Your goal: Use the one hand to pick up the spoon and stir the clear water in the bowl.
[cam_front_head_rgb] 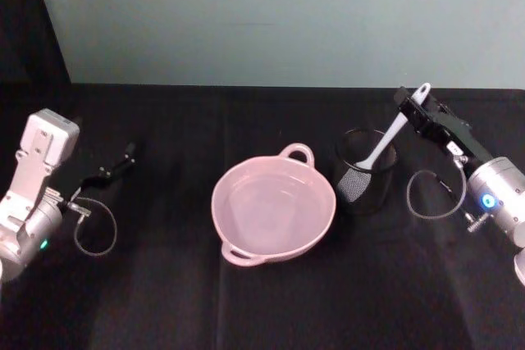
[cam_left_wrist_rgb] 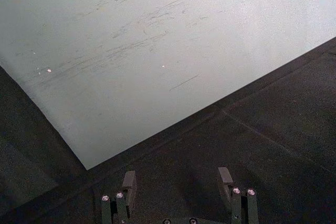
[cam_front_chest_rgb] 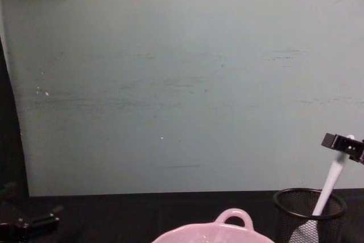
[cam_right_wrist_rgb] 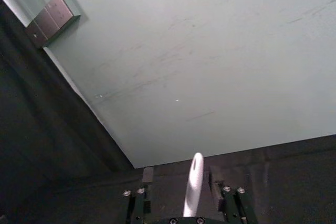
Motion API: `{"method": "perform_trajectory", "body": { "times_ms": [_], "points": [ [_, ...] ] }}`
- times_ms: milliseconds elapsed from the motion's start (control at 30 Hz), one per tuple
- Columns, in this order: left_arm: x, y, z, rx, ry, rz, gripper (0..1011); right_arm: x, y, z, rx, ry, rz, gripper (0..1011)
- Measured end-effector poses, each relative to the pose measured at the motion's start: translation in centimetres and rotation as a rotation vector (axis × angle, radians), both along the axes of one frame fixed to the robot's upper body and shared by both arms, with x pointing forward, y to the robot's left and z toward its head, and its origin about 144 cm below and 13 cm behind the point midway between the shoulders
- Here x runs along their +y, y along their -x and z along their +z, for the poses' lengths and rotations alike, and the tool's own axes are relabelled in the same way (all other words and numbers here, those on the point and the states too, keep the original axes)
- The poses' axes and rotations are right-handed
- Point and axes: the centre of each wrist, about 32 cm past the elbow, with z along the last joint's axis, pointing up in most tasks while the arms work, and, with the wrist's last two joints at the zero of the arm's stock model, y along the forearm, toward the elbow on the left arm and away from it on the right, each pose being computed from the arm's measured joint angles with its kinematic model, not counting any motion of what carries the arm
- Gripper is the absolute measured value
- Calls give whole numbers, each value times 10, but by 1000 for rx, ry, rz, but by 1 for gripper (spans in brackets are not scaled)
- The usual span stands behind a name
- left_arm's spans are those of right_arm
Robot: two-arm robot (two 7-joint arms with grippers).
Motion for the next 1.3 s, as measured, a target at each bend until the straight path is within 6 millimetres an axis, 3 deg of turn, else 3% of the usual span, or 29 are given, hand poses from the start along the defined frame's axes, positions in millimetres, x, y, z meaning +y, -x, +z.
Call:
{"method": "perform_trajectory", "body": {
  "times_ms": [433,867,1067,1300],
  "points": [
    [0,0,0,0,0,0,1011,-11,12,4,17,35,-17,1002],
    [0,0,0,0,0,0,1011,-24,46,41,99,367,-12,1004],
    [0,0,0,0,0,0,1011,-25,42,43,134,507,-29,1004],
    [0,0,0,0,0,0,1011,-23,27,28,52,623,-91,1004]
  ]
}}
